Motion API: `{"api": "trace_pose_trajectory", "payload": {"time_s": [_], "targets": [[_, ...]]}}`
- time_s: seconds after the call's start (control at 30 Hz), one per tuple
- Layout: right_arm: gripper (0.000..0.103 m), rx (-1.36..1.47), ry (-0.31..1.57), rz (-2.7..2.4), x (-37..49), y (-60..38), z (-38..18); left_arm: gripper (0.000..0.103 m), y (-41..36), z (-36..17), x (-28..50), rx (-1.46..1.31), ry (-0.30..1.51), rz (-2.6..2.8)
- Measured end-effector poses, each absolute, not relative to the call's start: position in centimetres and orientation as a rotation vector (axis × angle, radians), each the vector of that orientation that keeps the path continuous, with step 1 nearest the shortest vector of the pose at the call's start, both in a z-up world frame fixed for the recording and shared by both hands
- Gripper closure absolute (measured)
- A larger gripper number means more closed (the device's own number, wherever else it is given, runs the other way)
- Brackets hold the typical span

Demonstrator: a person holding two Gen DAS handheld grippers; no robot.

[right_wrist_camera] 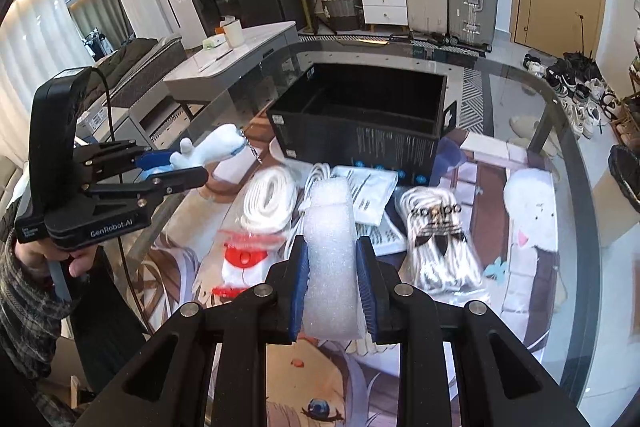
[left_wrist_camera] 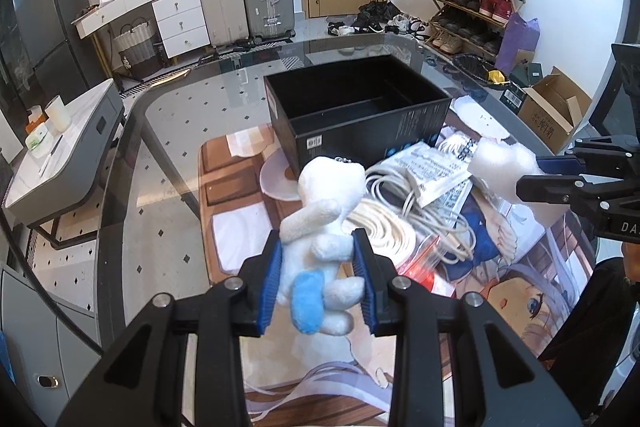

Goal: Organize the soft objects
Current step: 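Lift the plush toy and foam sleeve with both tools toward the black box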

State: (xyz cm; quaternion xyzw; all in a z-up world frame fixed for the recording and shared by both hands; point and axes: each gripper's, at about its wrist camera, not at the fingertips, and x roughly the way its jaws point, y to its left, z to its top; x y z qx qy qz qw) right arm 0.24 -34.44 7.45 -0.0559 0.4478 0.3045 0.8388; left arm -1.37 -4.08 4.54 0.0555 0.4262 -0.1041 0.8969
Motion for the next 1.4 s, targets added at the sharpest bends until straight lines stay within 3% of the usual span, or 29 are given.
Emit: {"api": "trace_pose_trajectory", "payload": {"time_s": [1.4], "targets": [[0.079,-0.109,0.916,0.61,10.5,-32.5,11.8,0.071,-5.2,8.5,8.0,0.096,0.863,-0.219]]}}
